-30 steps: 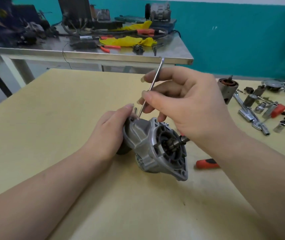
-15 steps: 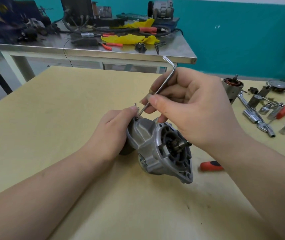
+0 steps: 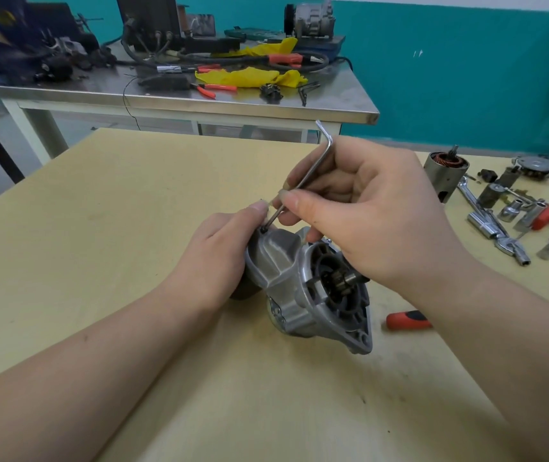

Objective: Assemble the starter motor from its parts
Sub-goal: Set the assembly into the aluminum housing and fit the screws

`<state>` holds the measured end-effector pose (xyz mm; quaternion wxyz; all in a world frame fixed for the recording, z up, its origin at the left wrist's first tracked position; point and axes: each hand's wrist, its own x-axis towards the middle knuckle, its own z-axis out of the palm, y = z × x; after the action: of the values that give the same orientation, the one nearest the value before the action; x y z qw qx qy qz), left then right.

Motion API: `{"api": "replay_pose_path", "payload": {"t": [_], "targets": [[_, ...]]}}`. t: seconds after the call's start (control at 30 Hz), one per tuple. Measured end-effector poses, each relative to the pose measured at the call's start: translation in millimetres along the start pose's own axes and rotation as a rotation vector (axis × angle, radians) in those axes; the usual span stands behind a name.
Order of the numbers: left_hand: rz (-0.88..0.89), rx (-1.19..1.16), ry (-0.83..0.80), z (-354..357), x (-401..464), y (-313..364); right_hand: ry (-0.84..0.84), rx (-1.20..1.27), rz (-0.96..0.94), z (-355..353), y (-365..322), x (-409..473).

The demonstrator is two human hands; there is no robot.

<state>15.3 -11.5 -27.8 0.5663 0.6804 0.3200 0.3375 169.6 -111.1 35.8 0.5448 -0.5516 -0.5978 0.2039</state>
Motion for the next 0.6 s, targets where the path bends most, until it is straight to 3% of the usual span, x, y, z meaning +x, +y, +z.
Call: {"api": "replay_pose_path", "payload": {"t": [0.17,0.33,0.6], "targets": [[0.026,0.03,-0.027,0.2,-1.3,-0.1,0.026,0.152,0.122,-0.7,-0.5,2.8],[0.053,0.054,0.001,1.3,-1.0,0.2,-0.058,0.298,0.221,-4.4,3.3,5.4],[0.017,0.065,0.051,4.6,0.3,3.7,-0.125,0.285,0.161,-6.6,6.5,10.0]]}}
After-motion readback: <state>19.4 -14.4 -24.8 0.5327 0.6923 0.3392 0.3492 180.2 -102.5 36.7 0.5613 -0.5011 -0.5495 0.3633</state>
